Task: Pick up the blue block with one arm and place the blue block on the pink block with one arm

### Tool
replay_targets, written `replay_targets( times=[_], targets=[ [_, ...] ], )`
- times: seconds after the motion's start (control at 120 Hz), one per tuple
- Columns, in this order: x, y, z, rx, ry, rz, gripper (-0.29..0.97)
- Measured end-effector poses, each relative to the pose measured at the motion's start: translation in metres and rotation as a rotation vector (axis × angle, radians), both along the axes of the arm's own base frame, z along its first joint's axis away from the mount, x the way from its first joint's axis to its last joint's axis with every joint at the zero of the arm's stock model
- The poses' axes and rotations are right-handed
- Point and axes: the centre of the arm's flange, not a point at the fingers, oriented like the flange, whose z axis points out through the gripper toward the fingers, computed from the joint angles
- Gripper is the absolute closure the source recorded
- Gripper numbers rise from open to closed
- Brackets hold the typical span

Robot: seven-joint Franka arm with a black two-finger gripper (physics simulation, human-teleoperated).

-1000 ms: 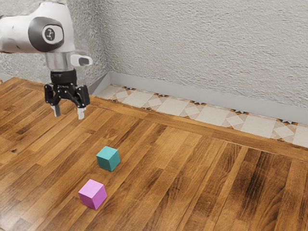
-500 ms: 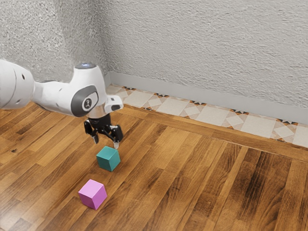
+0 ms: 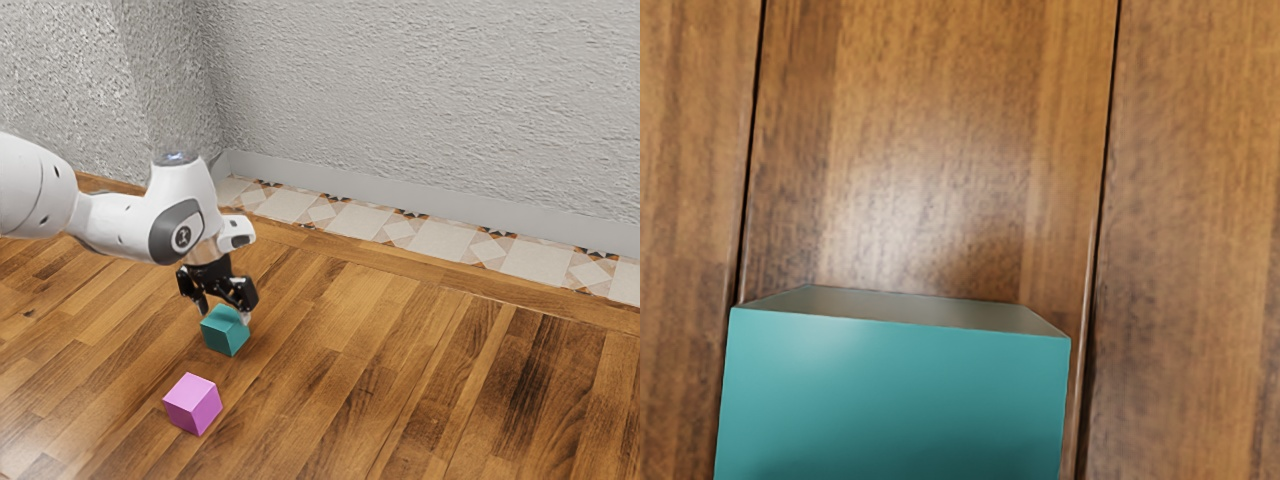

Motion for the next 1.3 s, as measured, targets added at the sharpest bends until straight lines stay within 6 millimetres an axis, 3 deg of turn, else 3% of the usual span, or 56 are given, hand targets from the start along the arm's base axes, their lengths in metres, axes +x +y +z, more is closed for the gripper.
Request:
replay_targets(
  times=[0.233, 0.483, 0.642, 0.708, 0.85, 0.933, 1.017, 1.183, 1.3],
  targets=[
    [0.004, 0.008, -0.025, 0.0, 0.013, 0.011, 0.02],
    [0.006, 0.01, -0.027, -0.007, 0.001, 0.008, 0.24],
    [0.005, 0.015, -0.028, -0.002, 0.014, -0.008, 0.3],
    [0.008, 0.022, -0.022, 0.003, 0.014, -0.007, 0.32],
    [0.019, 0.027, 0.02, 0.015, -0.01, -0.026, 0.33],
    [0.008, 0.021, 0.049, 0.01, -0.025, -0.036, 0.32],
    [-0.005, -0.004, 0.07, -0.001, -0.037, -0.071, 0.32],
    [-0.071, -0.051, 0.08, 0.002, -0.025, -0.132, 0.33],
    [-0.103, -0.045, 0.084, 0.008, -0.022, -0.091, 0.33]
  ],
)
